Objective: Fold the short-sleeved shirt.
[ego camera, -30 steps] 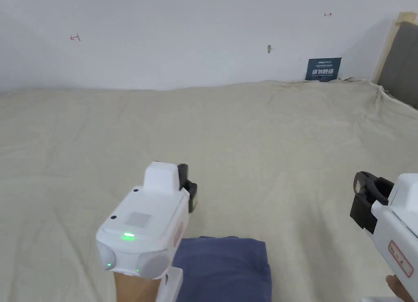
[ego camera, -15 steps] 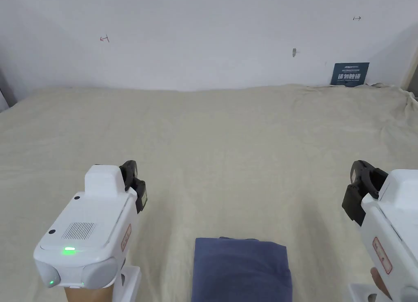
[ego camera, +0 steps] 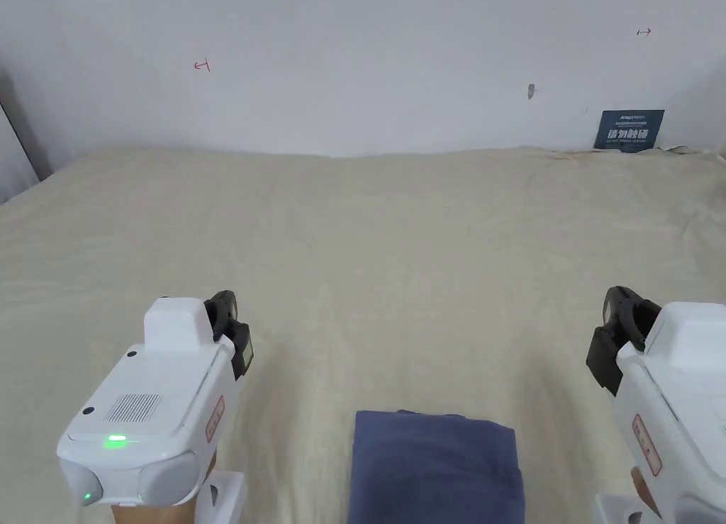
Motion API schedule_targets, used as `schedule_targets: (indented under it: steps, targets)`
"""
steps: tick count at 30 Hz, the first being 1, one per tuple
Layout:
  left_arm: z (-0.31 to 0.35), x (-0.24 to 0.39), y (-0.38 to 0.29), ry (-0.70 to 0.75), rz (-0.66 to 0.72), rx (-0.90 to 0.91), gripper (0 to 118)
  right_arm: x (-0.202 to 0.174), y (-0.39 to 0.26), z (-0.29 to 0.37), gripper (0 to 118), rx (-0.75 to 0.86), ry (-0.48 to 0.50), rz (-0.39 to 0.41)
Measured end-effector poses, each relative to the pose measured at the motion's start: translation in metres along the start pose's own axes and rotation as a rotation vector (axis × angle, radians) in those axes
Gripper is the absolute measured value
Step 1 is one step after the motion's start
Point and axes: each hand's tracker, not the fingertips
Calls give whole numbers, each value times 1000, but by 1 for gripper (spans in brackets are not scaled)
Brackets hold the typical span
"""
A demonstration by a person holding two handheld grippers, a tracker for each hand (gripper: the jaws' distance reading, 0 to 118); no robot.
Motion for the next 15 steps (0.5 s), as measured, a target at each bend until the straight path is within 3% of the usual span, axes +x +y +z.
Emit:
schedule_targets:
  steps: [15]
  targets:
    - [0,-5,-17,-12,29,-60,0,-48,-107,-46,1,-315,91,-6]
